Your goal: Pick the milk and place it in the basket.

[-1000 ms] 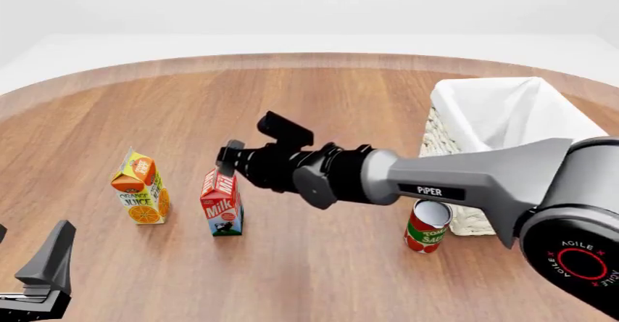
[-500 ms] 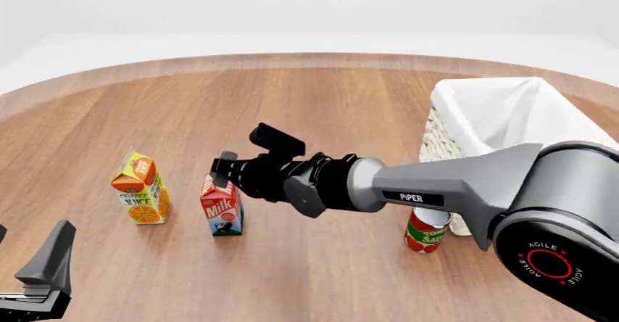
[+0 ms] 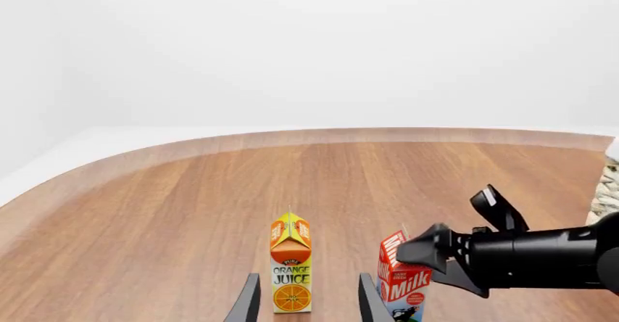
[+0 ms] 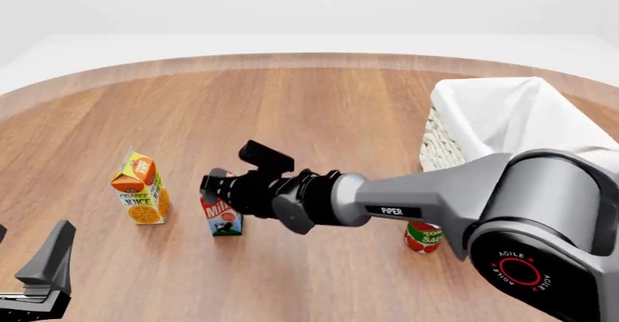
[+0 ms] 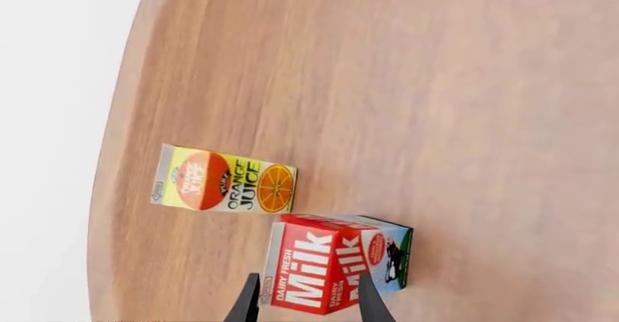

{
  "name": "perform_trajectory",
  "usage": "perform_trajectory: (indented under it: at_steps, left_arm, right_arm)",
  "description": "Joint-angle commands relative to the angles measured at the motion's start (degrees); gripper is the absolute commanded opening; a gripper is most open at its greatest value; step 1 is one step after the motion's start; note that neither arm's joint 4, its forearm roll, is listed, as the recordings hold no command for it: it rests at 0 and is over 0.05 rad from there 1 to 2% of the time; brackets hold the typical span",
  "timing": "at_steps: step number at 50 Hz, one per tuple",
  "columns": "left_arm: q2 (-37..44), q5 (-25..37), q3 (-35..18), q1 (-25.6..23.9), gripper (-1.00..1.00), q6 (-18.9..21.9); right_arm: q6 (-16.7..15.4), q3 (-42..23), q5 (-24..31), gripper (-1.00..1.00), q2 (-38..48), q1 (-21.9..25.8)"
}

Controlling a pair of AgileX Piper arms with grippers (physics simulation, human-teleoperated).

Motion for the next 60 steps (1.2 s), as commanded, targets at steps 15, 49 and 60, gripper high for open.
perform_trajectory:
  at_steps: [15, 49, 60]
  left_arm:
    - [0.05, -0.06, 0.01, 0.00, 1.00, 0.00]
    - [-0.04, 0.06, 0.00, -0.01, 1.00, 0.00]
    - [0.13, -0.14, 0.01, -0.01, 1.00, 0.00]
  right_arm:
    - [-0.91, -1.34, -0.59, -1.00, 1.43, 0.72]
    - [-14.31, 4.29, -0.40, -1.00, -13.19, -2.40]
    - [-15.75, 8.74, -2.20, -1.00, -18.76, -4.59]
